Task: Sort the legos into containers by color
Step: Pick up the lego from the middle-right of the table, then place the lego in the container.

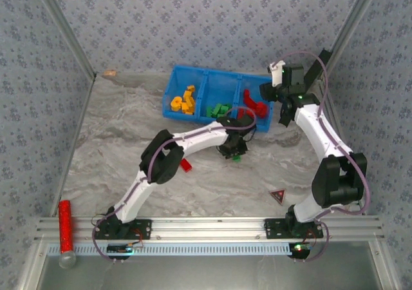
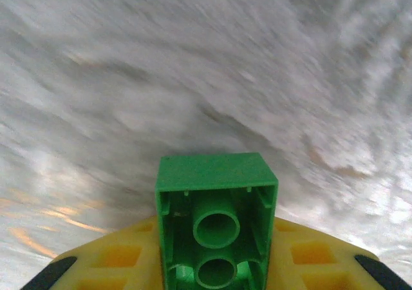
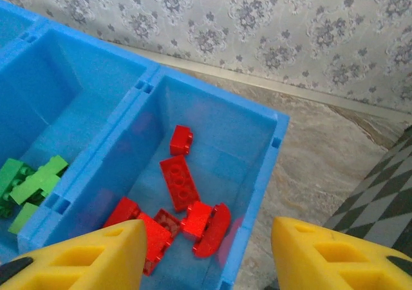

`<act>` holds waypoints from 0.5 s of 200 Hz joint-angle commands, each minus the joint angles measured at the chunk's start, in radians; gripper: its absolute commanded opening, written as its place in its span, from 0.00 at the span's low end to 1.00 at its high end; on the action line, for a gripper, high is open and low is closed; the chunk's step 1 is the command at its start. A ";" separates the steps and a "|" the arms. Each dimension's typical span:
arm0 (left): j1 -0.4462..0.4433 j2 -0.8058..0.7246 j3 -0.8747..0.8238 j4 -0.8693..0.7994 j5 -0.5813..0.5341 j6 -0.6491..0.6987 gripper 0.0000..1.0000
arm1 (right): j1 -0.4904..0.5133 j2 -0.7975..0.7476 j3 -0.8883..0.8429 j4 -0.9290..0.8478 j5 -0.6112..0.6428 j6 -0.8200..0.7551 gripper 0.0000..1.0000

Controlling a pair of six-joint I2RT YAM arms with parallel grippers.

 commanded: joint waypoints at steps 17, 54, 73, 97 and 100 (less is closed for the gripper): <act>0.072 -0.089 -0.132 -0.186 -0.053 0.302 0.25 | 0.000 -0.113 -0.080 -0.050 0.006 -0.027 0.56; 0.126 -0.225 -0.045 -0.174 -0.273 0.646 0.25 | 0.037 -0.250 -0.199 -0.050 -0.044 -0.029 0.57; 0.177 -0.264 0.012 -0.113 -0.318 0.749 0.26 | 0.064 -0.299 -0.192 -0.144 -0.102 -0.026 0.58; 0.241 -0.226 0.139 -0.082 -0.340 0.830 0.26 | 0.121 -0.369 -0.227 -0.189 -0.124 -0.014 0.59; 0.248 -0.219 0.149 -0.077 -0.336 0.835 0.26 | 0.127 -0.377 -0.231 -0.200 -0.128 -0.014 0.59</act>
